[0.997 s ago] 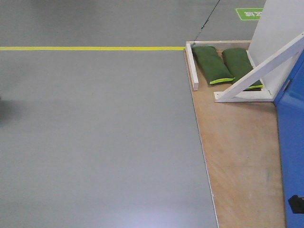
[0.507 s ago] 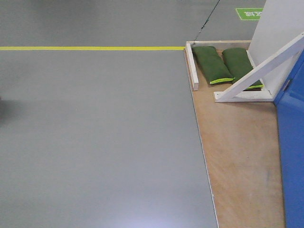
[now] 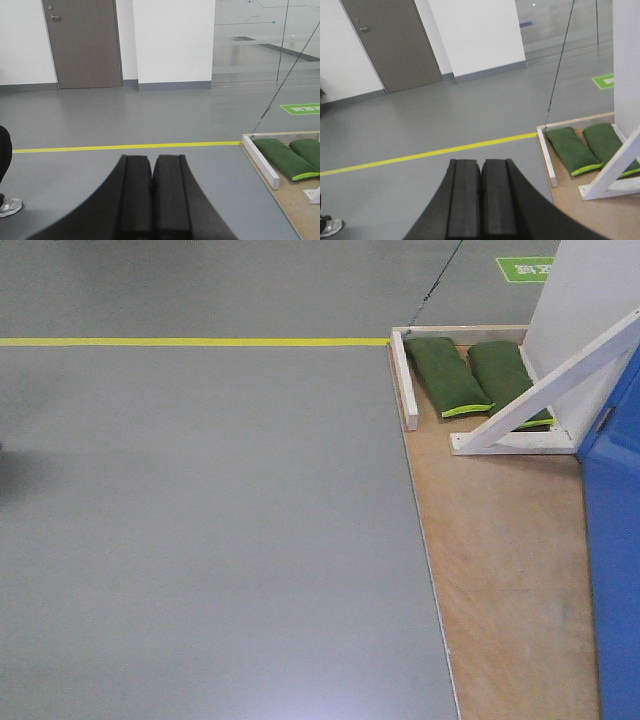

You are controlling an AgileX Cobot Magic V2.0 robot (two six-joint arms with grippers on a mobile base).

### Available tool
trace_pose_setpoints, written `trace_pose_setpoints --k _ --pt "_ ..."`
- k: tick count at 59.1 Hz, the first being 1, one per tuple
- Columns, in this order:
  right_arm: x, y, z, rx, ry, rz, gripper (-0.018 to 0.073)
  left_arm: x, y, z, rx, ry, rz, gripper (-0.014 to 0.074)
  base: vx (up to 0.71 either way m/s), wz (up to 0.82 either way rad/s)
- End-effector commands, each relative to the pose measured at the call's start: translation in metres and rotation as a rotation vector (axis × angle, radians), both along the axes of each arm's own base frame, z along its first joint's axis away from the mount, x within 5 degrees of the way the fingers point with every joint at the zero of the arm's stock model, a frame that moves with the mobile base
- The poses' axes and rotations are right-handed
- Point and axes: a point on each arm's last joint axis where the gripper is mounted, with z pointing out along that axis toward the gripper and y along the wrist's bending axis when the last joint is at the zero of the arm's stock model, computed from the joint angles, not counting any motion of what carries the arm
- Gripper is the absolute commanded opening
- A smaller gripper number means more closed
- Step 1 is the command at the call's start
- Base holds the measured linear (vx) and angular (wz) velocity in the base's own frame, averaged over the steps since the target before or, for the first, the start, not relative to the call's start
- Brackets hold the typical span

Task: Move to blue door and open it

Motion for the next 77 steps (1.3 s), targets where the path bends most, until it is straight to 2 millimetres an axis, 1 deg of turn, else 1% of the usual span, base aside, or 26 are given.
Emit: trace_pose_setpoints --k 1,11,25,29,37,42,51,58,62,77 --pt "0.004 -0.001 0.023 0.009 -0.109 -0.014 -0.0001 -0.003 -0.001 0.017 -0.004 -0.125 -0.012 0.0073 0.00 0.00" --pt "0.013 -0.001 0.019 0.006 -0.081 -0.016 -0.0001 -0.003 -0.001 0.017 -0.004 -0.125 -0.012 0.0073 0.00 0.00" --pt "0.013 -0.002 0.019 0.006 -0.081 -0.019 -0.0001 -0.003 -0.001 0.017 -0.004 -0.125 -0.012 0.0073 0.00 0.00" --pt "0.013 -0.005 0.019 0.015 -0.082 -0.039 -0.0001 -0.003 -0.001 0.017 -0.004 -0.125 -0.012 0.0073 0.00 0.00" --pt "0.013 -0.023 0.021 0.017 -0.100 -0.163 -0.0001 -0.003 -0.001 0.017 -0.004 -0.125 -0.012 0.0073 0.00 0.00" --pt "0.016 -0.036 0.023 0.012 -0.131 -0.252 -0.0001 -0.003 -0.001 0.017 -0.004 -0.125 -0.012 0.0073 0.00 0.00" --pt "0.013 -0.064 0.037 -0.020 -0.304 -0.442 -0.0001 -0.003 -0.001 0.017 -0.004 -0.125 -0.012 0.0073 0.00 0.00" --pt "0.010 -0.084 0.050 -0.065 -0.471 -0.566 -0.0001 -0.003 -0.001 0.017 -0.004 -0.125 -0.012 0.0073 0.00 0.00" --pt "0.007 -0.094 0.055 -0.093 -0.534 -0.630 -0.0001 -0.003 -0.001 0.017 -0.004 -0.125 -0.012 0.0073 0.00 0.00" --pt "-0.005 -0.125 0.056 -0.131 -0.580 -0.820 -0.0001 -0.003 -0.001 0.017 -0.004 -0.125 -0.012 0.0073 0.00 0.00"
